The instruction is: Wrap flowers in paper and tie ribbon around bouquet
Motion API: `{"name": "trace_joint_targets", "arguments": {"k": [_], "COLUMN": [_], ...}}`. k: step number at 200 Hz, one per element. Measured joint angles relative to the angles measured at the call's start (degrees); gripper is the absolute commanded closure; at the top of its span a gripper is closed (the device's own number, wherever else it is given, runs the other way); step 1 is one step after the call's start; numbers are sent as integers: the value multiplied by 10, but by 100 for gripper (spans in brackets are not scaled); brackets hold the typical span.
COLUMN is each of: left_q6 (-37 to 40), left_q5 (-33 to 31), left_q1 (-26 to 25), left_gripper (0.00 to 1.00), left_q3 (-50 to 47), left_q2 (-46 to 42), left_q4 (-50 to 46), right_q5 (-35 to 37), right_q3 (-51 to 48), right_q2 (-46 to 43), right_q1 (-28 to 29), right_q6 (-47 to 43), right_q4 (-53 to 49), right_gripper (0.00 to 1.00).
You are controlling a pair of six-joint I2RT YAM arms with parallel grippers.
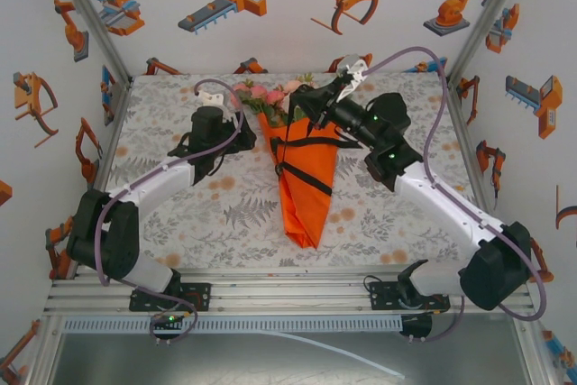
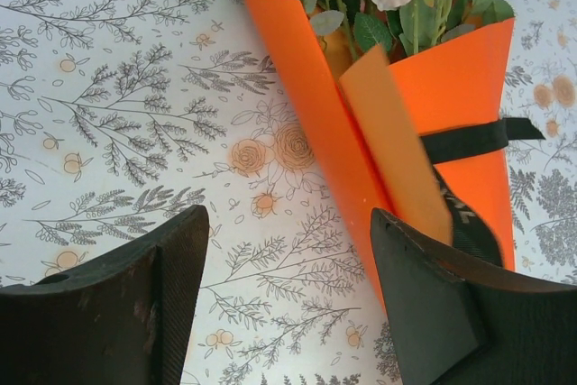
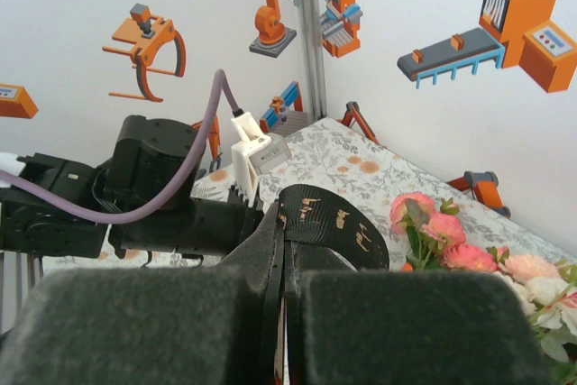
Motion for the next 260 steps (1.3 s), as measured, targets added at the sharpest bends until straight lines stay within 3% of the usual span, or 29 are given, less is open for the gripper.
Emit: {"name": "trace_joint_targets", "arguments": {"k": [164,208,234,260], "left_q6": [-7,-49,-62,-28], "left_q5": [18,73,121,156], "left_q1": [1,5,-7,-54], "left_gripper": [34,47,48,48], "left_q3": [-15,-12,16,72], "left_q2": [12,-6,-11,1], "left_q4": [18,14,4,-16], "right_q5": [-13,-38,-44,-43], "right_q3": [178,13,-58,-68], "right_q2": [1,-31,-25,-28], "right_q1": [14,14,14,14], "right_q6": [-63,-66,-38,-17], "right_q4": [-105,-114,-147,-162], "right_gripper": [100,100,100,100]}}
